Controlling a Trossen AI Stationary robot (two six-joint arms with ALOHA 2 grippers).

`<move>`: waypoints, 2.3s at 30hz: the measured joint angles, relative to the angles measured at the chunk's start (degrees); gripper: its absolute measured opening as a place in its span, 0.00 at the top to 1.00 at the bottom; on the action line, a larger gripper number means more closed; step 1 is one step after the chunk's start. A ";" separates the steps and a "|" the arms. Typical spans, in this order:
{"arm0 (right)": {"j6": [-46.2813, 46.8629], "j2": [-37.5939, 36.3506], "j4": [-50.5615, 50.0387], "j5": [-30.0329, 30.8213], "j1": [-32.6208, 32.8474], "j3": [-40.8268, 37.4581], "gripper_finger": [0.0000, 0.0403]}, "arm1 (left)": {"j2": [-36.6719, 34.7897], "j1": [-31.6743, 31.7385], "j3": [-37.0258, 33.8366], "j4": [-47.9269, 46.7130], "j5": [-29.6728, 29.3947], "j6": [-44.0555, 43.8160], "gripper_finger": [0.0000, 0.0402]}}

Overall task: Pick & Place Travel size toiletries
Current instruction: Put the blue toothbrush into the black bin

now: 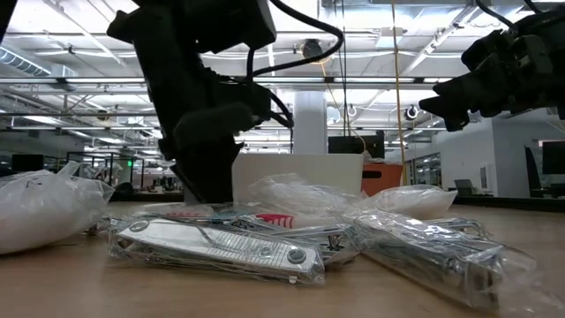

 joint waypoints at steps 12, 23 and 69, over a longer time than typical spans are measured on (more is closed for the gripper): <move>0.00 0.02 -0.02 0.00 0.00 0.00 0.48 | -0.14 1.41 -0.08 -0.76 4.58 -4.37 0.65; 0.00 0.02 -0.07 0.00 0.00 0.01 0.48 | -1.14 2.53 0.03 -1.69 6.53 -4.10 0.96; -0.21 0.02 -0.91 0.00 0.00 0.01 0.48 | -32.52 -2.36 -26.02 41.02 -16.78 19.69 0.98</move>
